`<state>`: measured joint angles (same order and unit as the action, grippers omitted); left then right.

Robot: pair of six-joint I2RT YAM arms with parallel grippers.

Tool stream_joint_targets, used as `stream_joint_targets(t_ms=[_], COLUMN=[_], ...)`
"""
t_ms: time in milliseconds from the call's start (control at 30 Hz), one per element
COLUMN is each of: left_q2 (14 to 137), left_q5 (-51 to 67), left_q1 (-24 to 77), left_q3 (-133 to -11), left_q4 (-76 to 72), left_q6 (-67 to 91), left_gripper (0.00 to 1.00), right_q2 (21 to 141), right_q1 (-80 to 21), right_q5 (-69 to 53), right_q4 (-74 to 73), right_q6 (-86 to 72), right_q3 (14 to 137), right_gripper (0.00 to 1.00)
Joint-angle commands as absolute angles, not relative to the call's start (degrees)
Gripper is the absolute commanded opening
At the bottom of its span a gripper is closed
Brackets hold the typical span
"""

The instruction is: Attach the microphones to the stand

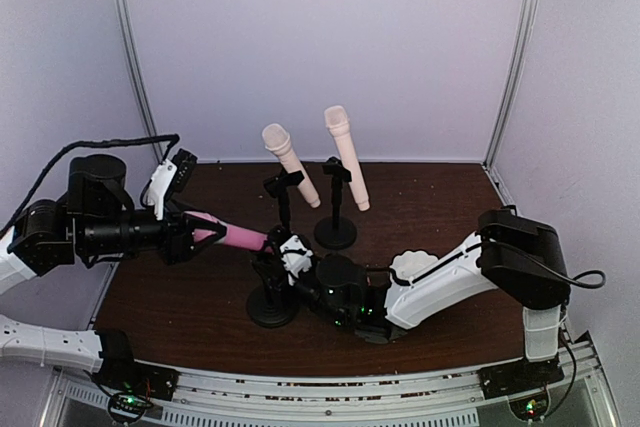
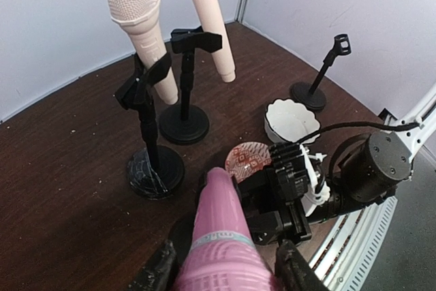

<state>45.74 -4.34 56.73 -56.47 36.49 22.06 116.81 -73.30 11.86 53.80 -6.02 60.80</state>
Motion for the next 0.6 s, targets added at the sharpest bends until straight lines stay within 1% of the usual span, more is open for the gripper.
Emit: stream_joint_targets(t_ms=[0,400,567], left_q2=[53.0,58.8,56.9], left_q5=[-2.3,-0.3,-0.1], left_q1=[57.4,57.4,57.4], left_q3=[-51.9,-49.6,-47.2], left_q4=[35.6,30.9,29.7], left_q6=[22.2,21.0,22.3], left_gripper=[0.00,0.00,0.00], right_q2=[117.7,117.5,117.4], right_q1=[-75.4,-75.4,-75.4], right_q5=[5.9,4.6,5.0], right_q4=[53.7,55.5,55.7], right_q6=[0.6,0.8,1.0], right_q3=[60.3,59.2,59.0], right_gripper=[0.00,0.00,0.00])
